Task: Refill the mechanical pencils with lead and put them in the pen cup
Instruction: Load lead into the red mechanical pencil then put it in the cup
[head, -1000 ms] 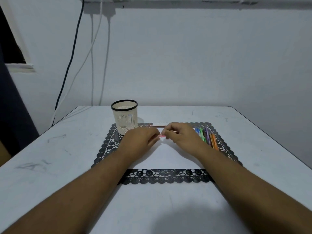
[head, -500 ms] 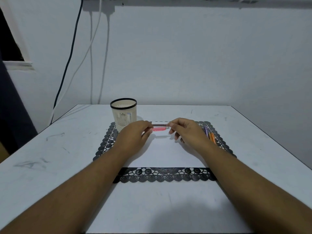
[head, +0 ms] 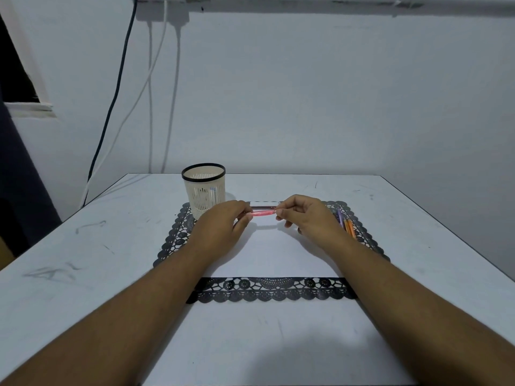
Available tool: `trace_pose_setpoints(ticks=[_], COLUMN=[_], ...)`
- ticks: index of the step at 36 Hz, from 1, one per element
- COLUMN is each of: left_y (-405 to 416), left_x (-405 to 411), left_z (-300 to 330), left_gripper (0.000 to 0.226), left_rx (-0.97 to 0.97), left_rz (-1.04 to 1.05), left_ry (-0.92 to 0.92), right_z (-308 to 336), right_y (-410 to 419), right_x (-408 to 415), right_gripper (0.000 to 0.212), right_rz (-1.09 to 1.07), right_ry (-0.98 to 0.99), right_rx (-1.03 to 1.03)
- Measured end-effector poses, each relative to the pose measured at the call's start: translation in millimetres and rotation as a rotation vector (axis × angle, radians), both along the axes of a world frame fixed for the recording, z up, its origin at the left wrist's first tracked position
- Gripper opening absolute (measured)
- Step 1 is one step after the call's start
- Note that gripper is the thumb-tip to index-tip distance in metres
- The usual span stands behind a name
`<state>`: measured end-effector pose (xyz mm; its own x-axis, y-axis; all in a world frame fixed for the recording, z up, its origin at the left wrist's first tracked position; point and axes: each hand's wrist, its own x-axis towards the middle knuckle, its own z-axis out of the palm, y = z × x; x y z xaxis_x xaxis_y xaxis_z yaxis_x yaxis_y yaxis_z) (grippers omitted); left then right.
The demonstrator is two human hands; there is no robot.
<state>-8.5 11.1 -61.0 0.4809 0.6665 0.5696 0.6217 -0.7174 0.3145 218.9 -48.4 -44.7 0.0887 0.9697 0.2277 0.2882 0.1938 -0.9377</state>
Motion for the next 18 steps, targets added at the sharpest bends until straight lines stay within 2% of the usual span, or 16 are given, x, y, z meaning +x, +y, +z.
trace_pose_setpoints(ticks=[9,12,18], left_y=[3,3,3], left_x=[-4,-5,-6], left_z=[1,1,1], left_gripper=[0.018,0.016,0.015], left_rx=[-0.011,-0.025,-0.060], left_rz=[0.028,0.028,0.016], left_ry=[-0.008,-0.018,-0.024], right_z=[-2,-7,-14], right_y=[7,4,7], right_x=[12,12,11], right_gripper=[0.005,0.005,0.005], right_rz=[-0.105,-0.150,-0.085], right_ry=[-0.065,-0.254,-0.607], right_rx=[0.038,0.047,-0.069])
